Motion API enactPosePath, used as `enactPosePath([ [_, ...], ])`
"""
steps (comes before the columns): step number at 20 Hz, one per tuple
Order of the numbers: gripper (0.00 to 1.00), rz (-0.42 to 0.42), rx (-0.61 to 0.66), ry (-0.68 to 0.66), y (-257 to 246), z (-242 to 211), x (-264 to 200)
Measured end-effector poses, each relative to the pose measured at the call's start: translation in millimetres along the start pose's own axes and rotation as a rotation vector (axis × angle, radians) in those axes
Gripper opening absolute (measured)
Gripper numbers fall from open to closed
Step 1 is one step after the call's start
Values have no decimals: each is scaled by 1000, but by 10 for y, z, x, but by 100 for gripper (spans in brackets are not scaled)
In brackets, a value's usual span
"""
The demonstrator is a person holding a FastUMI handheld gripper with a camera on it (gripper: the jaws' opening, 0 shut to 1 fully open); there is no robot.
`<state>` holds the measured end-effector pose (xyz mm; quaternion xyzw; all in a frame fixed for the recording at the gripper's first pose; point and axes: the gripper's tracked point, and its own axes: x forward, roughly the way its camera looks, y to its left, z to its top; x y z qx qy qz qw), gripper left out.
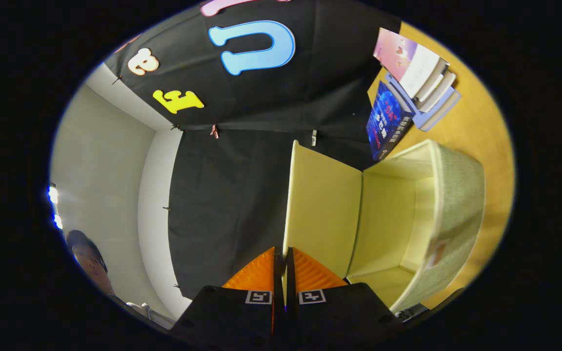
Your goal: Open the storage box then place both shoes into the box .Put the left shoe in first, then the right shoe, with the right side of both shoes facing outward in a uniform manner.
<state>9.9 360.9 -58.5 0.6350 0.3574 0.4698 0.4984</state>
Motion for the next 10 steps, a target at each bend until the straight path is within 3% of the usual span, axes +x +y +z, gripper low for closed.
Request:
enactPosePath([
  [4,5,-55,-37,-19,238,-86,619],
  [10,7,-109,-34,-9,159,-319,1387],
])
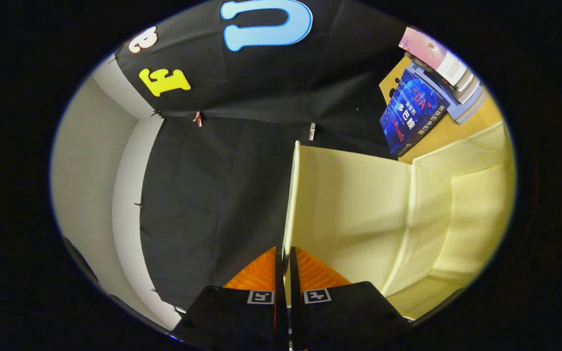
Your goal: Open the storage box then place both shoes into the box .Put the left shoe in first, then the right shoe, with the right side of both shoes facing outward in a uniform manner.
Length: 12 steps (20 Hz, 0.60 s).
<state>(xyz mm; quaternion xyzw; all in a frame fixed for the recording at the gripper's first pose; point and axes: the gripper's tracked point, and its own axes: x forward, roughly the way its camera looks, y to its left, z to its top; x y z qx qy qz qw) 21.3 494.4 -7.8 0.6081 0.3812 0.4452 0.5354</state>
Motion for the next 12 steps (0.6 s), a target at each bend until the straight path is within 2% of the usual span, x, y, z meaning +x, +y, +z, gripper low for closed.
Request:
enactPosePath([
  [3,10,-20,-9,2,-57,-91,227],
  [5,19,-30,-7,2,-95,-117,285],
  [7,31,-30,-21,-6,-82,-137,303],
  [9,51,2,-37,-23,28,-125,232],
  [10,67,3,-56,-36,49,-97,178],
  [12,80,-30,-118,-59,29,-41,27],
])
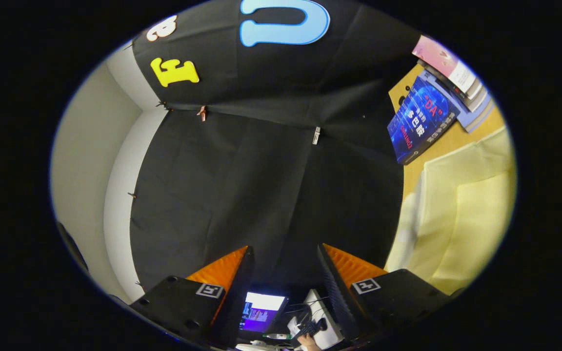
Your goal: Open the storage box then place both shoes into the box .Put the left shoe in first, then the right shoe, with the right side of both shoes facing outward in a uniform manner.
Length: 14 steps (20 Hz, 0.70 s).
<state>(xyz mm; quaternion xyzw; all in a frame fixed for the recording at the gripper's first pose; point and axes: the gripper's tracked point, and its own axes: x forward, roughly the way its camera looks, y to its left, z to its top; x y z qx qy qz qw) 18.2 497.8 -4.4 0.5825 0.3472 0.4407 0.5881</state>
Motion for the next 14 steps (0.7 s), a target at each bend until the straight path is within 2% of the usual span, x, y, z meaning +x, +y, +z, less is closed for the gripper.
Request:
enactPosePath([
  [1,84,-29,-37,-14,-32,42,-93],
  [2,94,-79,-84,-33,-94,94,-209],
  [3,95,-150,-139,-59,-207,170,-345],
  [7,95,-418,-333,-146,-634,445,-1165],
  [14,96,-845,-550,-193,-1302,456,-2836],
])
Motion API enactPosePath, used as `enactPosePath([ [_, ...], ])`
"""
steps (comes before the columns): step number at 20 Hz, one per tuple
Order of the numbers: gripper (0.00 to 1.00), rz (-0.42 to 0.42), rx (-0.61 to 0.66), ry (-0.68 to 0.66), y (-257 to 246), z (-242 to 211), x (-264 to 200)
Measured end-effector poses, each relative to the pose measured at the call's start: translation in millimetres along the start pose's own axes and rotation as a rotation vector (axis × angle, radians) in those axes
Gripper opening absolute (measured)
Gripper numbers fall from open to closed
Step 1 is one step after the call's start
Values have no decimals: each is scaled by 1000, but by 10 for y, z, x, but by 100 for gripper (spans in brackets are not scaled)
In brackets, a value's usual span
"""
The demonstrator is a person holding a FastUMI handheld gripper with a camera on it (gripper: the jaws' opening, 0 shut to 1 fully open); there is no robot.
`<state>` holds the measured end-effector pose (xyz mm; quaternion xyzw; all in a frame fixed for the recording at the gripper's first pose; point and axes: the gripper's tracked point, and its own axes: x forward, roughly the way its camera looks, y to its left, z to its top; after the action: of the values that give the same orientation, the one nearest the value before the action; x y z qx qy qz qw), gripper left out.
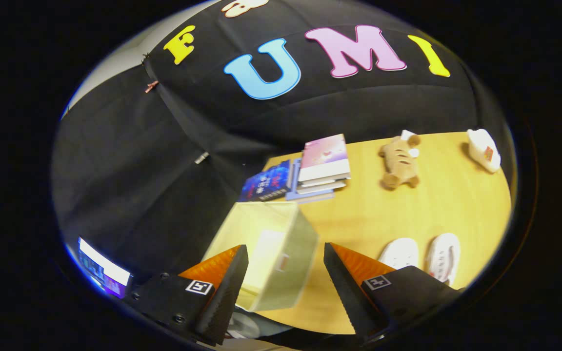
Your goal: Open the storage box then place both shoes into the box .Put the left shoe in first, then the right shoe, with the right side of both shoes facing outward in a uniform manner.
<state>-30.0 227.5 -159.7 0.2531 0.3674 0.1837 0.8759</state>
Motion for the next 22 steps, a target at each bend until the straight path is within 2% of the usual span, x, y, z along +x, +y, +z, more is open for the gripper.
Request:
enactPosePath([
  [5,93,-157,-38,113,-849,-645,-273],
  [9,91,-254,-42,225,-1393,-1194,-233],
  [10,87,-274,-52,250,-1520,-1303,-206],
  [12,86,-325,-102,291,-1752,-1477,-156],
  [17,76,-394,-225,352,-2068,-1715,113],
  [18,72,-415,-248,355,-2125,-1733,150],
  [22,58,-474,-249,275,-2221,-1618,300],
])
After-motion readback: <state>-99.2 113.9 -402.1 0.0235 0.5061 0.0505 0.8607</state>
